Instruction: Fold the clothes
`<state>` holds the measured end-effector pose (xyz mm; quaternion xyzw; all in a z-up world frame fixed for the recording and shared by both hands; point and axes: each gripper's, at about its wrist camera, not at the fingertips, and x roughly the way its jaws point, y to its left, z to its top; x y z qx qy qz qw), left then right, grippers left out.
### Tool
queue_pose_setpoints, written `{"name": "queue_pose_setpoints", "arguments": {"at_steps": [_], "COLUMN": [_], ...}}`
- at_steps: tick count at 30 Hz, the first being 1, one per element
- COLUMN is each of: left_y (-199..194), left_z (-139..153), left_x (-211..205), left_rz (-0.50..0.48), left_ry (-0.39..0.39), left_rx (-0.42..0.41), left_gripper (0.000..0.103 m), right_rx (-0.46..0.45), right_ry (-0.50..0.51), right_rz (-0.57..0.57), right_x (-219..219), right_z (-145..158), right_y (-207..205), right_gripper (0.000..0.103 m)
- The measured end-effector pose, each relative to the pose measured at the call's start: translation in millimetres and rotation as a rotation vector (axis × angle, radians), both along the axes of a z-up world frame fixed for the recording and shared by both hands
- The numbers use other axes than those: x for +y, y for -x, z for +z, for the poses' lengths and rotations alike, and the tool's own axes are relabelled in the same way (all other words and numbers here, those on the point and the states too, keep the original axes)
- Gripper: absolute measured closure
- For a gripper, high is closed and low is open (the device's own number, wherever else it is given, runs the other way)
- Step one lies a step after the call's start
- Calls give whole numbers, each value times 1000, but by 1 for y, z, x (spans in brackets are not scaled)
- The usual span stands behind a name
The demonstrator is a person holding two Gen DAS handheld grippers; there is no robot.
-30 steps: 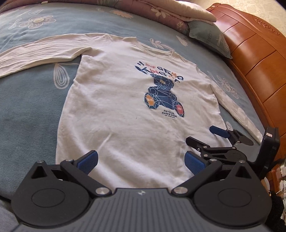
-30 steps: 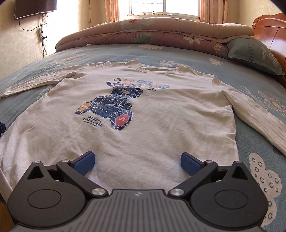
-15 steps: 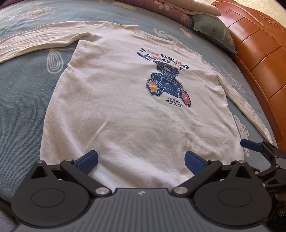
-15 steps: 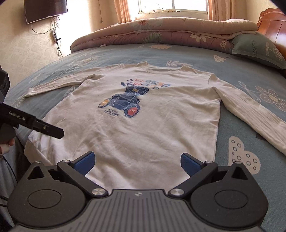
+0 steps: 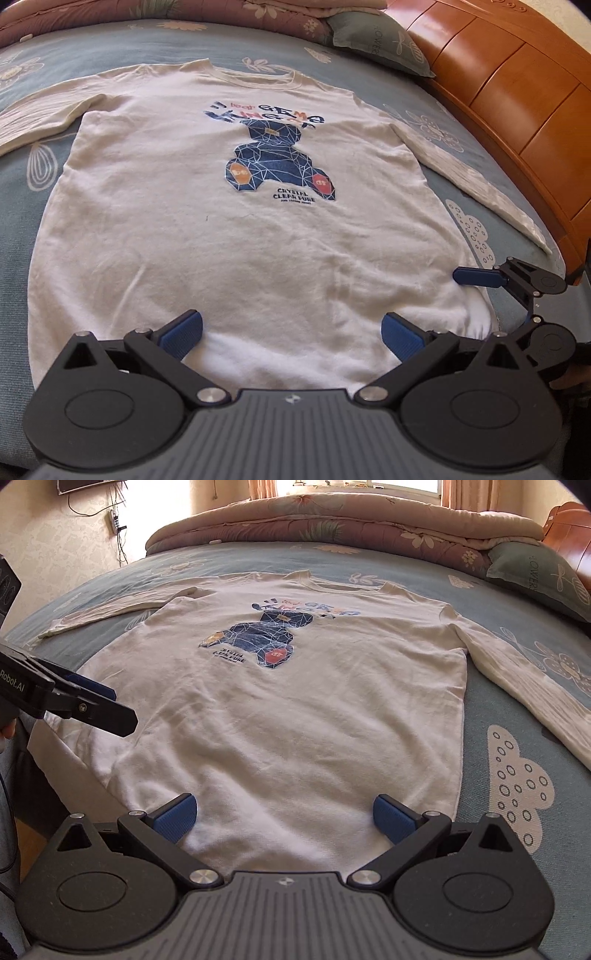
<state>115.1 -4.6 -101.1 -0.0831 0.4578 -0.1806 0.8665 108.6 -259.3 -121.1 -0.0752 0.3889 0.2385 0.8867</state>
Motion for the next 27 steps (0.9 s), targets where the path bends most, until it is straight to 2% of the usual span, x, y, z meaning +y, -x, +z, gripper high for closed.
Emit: {"name": "queue_pose_setpoints", "arguments": {"at_steps": [6,13,16,23,27], "left_y": [3,-6,-16,-77,-111], "left_z": [0,6,17,36,41], "left_x": [6,-2,-4,-2,-4], "left_rz": [5,17,-6,14,21], "left_ry": [35,-10,-47,-89,-27], "left_rx": [-13,11,-34,-71,-44], "left_gripper": [1,1,1,1,1], "right_rx": [-22,-31,-34,-39,-39], "right_ry": [4,7,9,12,7], "right_rz": [-25,-36,-35,-36,-39], "right_x": [3,5,5,6,6], "right_z": [-2,-2,-2,-3,-3], "right_y": [1,2,2,2,2], "right_gripper": [0,0,0,0,0]}}
